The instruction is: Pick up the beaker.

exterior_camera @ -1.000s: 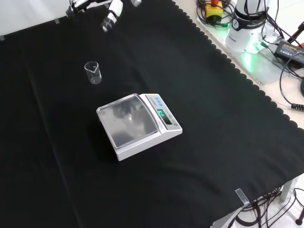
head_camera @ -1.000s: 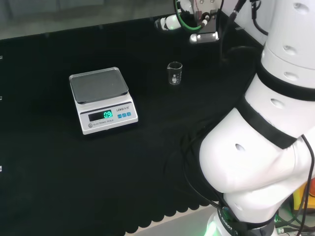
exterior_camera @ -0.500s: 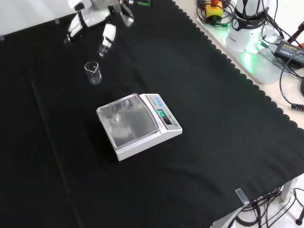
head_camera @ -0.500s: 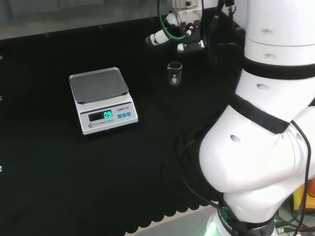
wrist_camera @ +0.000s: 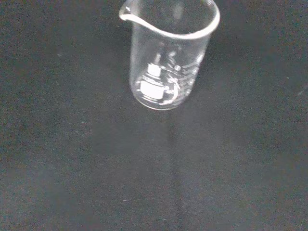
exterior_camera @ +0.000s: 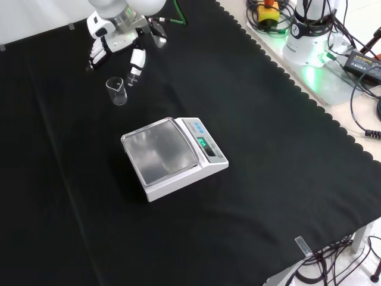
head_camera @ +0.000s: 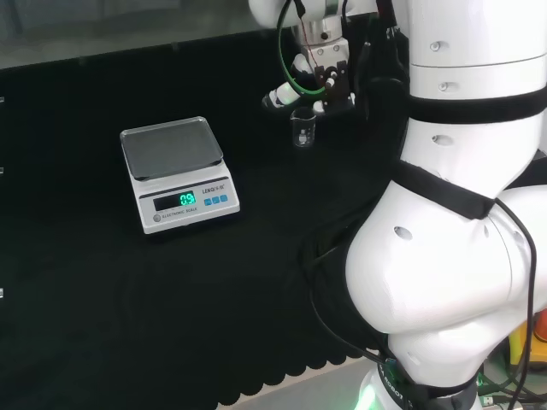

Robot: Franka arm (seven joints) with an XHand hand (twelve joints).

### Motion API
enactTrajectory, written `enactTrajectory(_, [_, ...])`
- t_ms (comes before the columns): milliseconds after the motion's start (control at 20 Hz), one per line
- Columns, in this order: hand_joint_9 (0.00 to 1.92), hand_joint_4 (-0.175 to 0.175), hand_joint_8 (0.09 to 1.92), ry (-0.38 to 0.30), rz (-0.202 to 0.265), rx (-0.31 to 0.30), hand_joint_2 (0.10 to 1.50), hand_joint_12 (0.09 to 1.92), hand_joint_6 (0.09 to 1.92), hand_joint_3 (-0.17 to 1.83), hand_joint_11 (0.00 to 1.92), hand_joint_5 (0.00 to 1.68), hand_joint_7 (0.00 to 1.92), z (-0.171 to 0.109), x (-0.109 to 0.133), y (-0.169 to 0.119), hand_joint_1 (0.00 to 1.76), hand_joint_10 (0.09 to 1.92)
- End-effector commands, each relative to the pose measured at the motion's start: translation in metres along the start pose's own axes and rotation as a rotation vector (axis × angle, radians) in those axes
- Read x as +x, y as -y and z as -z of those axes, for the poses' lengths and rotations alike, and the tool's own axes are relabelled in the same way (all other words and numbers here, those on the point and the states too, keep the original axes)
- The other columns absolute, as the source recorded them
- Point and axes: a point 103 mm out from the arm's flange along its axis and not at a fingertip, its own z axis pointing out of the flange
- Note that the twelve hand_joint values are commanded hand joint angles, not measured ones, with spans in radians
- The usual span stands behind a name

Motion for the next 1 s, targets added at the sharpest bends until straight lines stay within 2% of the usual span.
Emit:
enactTrajectory(50, [0.34, 0.004, 0.65, 0.024, -0.033, -0.001, 0.73, 1.37, 0.09, 0.16, 0.45, 0.32, 0.19, -0.024, -0.018, -0.01, 0.26, 0.71])
enactTrajectory(650, [0.31, 0.008, 0.66, 0.057, -0.035, 0.052, 0.73, 1.38, 0.09, 0.13, 0.44, 0.3, 0.16, -0.045, -0.02, -0.046, 0.26, 0.74])
enactTrajectory(1000, [0.35, 0.005, 0.67, 0.063, -0.023, 0.088, 0.76, 1.36, 0.09, 0.13, 0.51, 0.3, 0.21, -0.056, -0.004, -0.04, 0.38, 0.74])
